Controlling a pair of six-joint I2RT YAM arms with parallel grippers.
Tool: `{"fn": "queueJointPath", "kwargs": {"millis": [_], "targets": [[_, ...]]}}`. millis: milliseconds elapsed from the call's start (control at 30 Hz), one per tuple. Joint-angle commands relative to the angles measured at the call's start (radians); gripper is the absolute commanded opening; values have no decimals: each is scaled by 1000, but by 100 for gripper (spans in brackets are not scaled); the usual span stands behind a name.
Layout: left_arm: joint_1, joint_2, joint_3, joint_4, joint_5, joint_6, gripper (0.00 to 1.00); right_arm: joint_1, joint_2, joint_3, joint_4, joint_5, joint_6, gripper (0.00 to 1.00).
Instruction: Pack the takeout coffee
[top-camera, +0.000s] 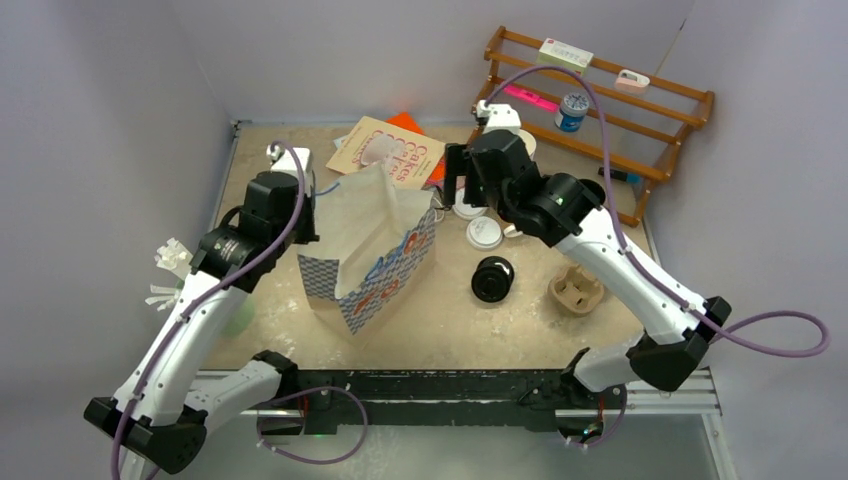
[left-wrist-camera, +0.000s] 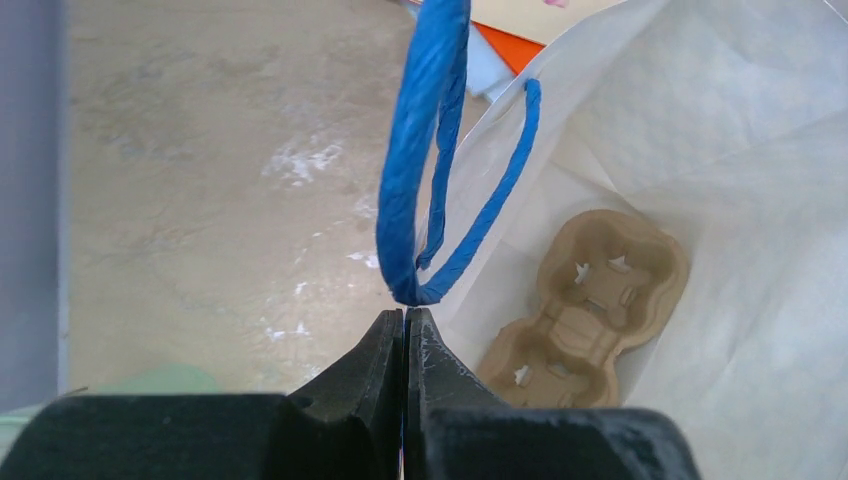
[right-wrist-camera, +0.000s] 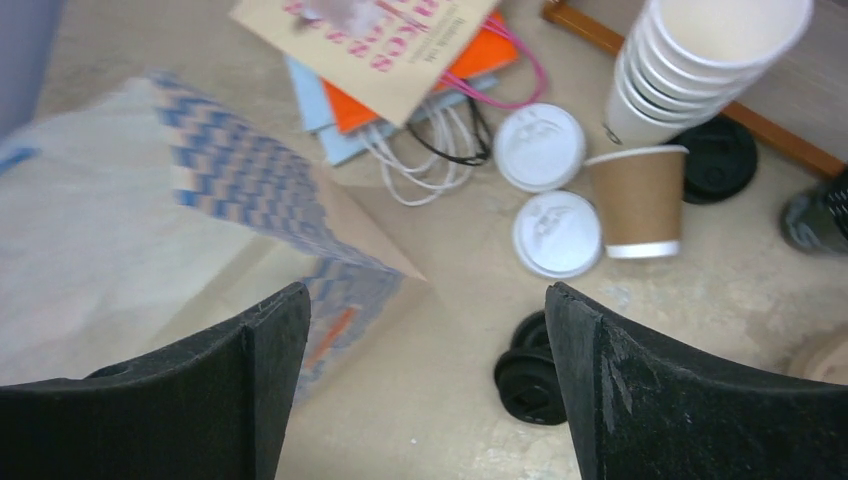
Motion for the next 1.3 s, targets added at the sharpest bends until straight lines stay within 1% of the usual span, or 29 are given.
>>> {"fn": "queueJointPath", "kwargs": {"millis": [0, 133, 200, 233, 333, 400, 467, 533, 567, 600, 667, 700, 733, 767, 800, 833, 867, 967, 1067, 1100, 1200, 1267], "targets": [[23, 4, 58, 39, -255, -105, 0, -107, -24, -127, 44, -18, 36, 88], [88, 46, 58, 116, -270, -120, 0, -225, -58, -276, 148, -69, 35, 87], [144, 88, 64, 159, -231, -119, 0, -283, -64, -339, 200, -69, 35, 87], [189, 111, 71, 179, -202, -120, 0, -311, -60, -365, 225, -78, 39, 87], [282, 169, 101, 216, -155, -123, 0, -394, -41, -425, 275, -89, 84, 85], [343, 190, 117, 232, -151, -130, 0, -413, -35, -460, 320, -55, 118, 84], [409, 196, 114, 262, -100, -134, 0, -415, -29, -494, 380, -4, 133, 84], [447, 206, 109, 286, -39, -136, 0, -415, -9, -510, 427, 28, 113, 87], [451, 211, 108, 288, -18, -138, 0, -416, 7, -512, 446, 27, 88, 89], [452, 214, 106, 289, 7, -140, 0, -417, 24, -511, 462, -7, 35, 91], [452, 213, 99, 293, 51, -138, 8, -417, 50, -530, 508, -83, -54, 95], [452, 209, 98, 290, 58, -136, 14, -418, 53, -548, 528, -88, -74, 97], [452, 202, 98, 289, 68, -133, 23, -419, 52, -568, 553, -86, -90, 97], [452, 193, 98, 286, 72, -133, 35, -419, 53, -586, 576, -80, -105, 98], [452, 182, 98, 282, 74, -131, 50, -425, 57, -597, 590, -79, -113, 99], [452, 169, 100, 277, 74, -133, 63, -429, 63, -603, 598, -75, -122, 99], [452, 159, 103, 274, 74, -134, 71, -431, 73, -606, 600, -67, -129, 99], [452, 131, 127, 265, 93, -126, 77, -434, 97, -617, 602, -80, -153, 99], [451, 110, 161, 266, 172, -102, 81, -434, 120, -632, 610, -115, -164, 99], [449, 103, 167, 275, 218, -91, 81, -437, 135, -634, 609, -128, -164, 99], [444, 97, 174, 322, 454, -81, 80, -439, 202, -626, 594, -140, -147, 99], [407, 113, 191, 332, 548, -95, 77, -441, 231, -618, 588, -103, -147, 99]]}}
